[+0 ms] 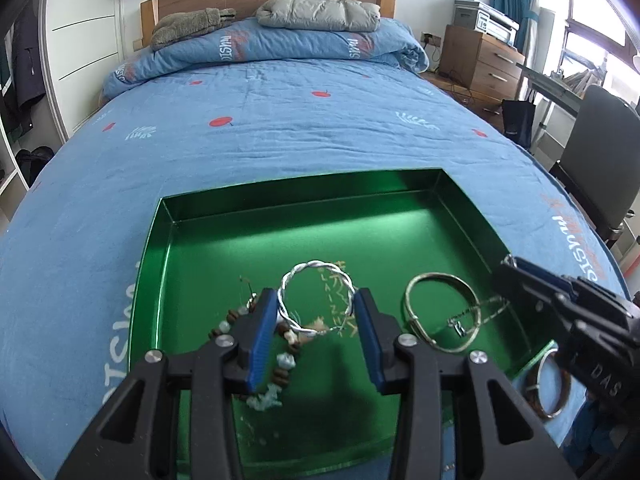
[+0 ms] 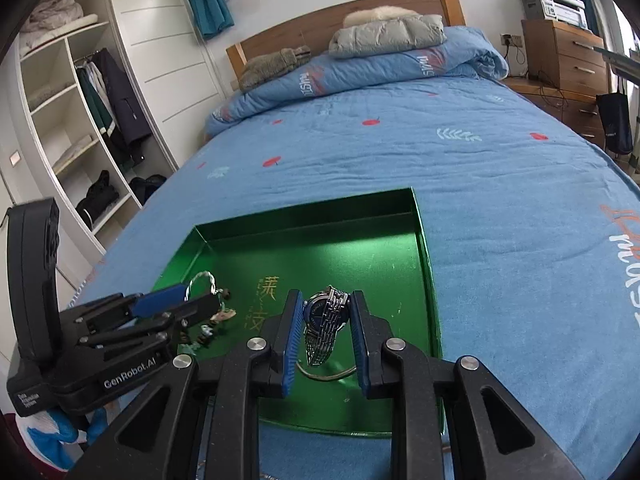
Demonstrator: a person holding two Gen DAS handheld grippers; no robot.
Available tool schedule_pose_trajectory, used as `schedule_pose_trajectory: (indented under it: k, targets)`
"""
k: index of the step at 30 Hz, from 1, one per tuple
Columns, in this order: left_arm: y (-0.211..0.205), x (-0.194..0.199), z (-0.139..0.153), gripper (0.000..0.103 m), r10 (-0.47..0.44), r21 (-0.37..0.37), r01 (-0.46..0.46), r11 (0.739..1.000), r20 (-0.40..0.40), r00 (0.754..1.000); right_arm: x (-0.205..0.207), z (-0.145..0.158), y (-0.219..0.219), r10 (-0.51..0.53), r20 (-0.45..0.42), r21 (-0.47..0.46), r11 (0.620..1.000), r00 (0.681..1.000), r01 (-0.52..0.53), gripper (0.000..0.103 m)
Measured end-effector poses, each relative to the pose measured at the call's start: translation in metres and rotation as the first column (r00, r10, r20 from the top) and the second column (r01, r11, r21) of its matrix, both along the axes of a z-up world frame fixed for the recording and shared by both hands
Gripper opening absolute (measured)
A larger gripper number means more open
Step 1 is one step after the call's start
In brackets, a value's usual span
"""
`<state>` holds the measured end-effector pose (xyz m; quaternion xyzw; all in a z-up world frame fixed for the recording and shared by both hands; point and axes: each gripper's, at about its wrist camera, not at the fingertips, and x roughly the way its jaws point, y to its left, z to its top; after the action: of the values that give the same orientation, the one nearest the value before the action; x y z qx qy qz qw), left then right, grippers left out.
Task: Organize jewelry
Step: 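Carry the hoop and watch into the green tray and open both grippers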
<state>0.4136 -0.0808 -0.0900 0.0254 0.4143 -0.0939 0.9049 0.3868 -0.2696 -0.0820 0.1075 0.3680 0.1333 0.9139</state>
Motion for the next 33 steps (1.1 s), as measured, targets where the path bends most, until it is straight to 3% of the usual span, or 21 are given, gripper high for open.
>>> schedule_pose_trajectory:
  k: [8, 14, 18, 23, 33]
  targets:
    - [0.011, 0.048, -0.024, 0.038, 0.083, 0.020, -0.081, 0.996, -0.077, 0.994, 0.014, -0.024, 0.011, 0.013, -0.045, -0.081, 0.997, 0.999, -0.016, 0.023]
    - [0.009, 0.053, -0.033, 0.039, 0.087, 0.043, -0.082, 0.996, -0.115, 0.990, 0.014, -0.030, 0.017, 0.011, -0.063, -0.139, 0.990, 0.998, -0.019, 0.024]
    - [0.015, 0.052, -0.028, 0.039, 0.095, 0.001, -0.096, 0.995, -0.118, 0.988, 0.015, -0.031, 0.016, 0.000, -0.078, -0.156, 0.988, 0.997, -0.012, 0.029]
    - [0.023, 0.034, -0.004, 0.039, 0.083, -0.032, -0.085, 0.996, -0.067, 0.994, 0.011, -0.022, 0.016, 0.002, -0.070, -0.171, 0.985, 0.998, -0.014, 0.045]
    - [0.048, -0.047, 0.087, 0.039, 0.107, -0.078, -0.102, 0.992, 0.065, 0.992, -0.045, 0.059, 0.013, -0.004, 0.047, -0.141, 0.990, 0.999, 0.011, 0.047]
